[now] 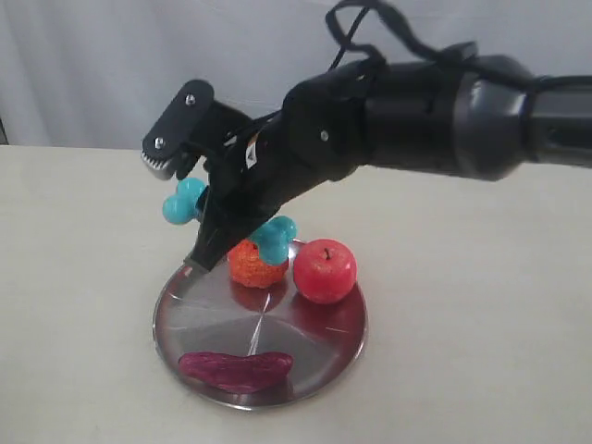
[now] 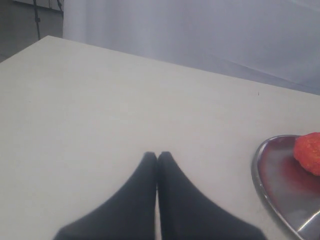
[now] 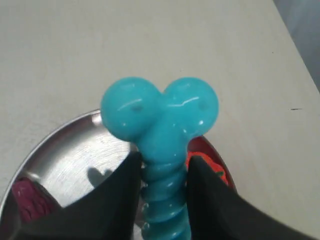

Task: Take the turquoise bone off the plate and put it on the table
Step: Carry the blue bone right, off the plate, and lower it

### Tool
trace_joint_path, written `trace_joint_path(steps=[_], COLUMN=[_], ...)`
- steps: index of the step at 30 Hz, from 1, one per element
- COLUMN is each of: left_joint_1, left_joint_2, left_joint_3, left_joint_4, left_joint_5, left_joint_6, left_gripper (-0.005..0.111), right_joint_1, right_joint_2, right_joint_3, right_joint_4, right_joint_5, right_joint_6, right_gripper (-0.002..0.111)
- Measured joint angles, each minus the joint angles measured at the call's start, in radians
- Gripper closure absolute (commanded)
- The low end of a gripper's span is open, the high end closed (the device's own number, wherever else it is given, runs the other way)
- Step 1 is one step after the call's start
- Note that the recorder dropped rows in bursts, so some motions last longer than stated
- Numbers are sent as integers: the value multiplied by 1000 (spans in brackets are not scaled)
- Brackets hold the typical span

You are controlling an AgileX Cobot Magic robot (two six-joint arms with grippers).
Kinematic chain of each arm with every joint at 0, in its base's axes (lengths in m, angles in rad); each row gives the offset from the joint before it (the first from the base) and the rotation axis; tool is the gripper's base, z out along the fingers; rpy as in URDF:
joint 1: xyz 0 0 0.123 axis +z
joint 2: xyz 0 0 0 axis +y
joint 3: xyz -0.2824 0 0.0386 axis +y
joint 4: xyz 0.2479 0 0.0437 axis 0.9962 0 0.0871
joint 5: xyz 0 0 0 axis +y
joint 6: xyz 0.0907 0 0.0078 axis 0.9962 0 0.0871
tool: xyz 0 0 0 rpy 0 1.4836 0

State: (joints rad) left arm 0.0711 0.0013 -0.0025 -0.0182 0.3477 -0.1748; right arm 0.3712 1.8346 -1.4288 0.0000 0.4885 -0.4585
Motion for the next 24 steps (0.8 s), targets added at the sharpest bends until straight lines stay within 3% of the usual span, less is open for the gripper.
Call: trace_joint_path(steps=[5,13,19,24], left_joint_1=[0,0,0,0], left_joint_2=[0,0,0,0], left_joint_3=[0,0,0,0], left_joint_4=[0,0,0,0], left_joint_5=[0,0,0,0], left_joint_6=[0,0,0,0], left_gripper=[107,107,107,107], right_joint_1=[-63,-246,-355,-401], right_joint_2=[-105,-242,-259,-259], right_joint_3=[0,0,2,79], right_joint_4=[-43,-251,-271,-269], right_joint_5=[119,350,465,419], right_joint_6=[147,502,588,632], right_gripper=[106,109,109,109])
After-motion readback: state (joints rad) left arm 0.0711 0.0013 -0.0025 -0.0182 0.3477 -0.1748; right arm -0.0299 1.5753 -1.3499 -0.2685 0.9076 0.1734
